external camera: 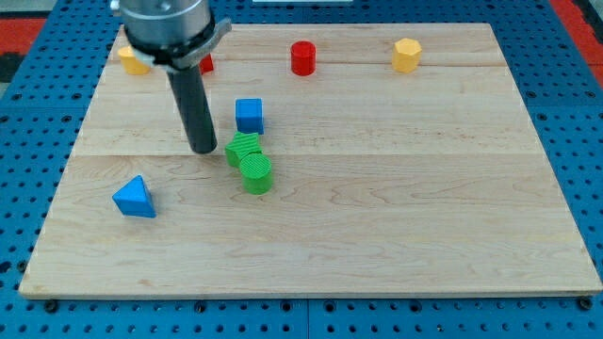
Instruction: Push the blue triangle to the bottom of the green blocks
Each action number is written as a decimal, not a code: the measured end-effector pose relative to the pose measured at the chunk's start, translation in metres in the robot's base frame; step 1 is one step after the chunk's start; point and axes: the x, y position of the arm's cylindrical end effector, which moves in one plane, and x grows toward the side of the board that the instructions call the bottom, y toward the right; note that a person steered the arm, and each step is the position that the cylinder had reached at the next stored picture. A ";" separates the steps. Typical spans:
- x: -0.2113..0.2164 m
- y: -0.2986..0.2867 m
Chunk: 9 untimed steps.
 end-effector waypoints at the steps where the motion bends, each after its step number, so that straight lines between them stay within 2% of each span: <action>1: 0.041 -0.002; 2: 0.049 0.040; 3: 0.082 0.066; 4: 0.039 0.099; 5: 0.003 0.071; 7: -0.001 0.047; 9: 0.041 0.038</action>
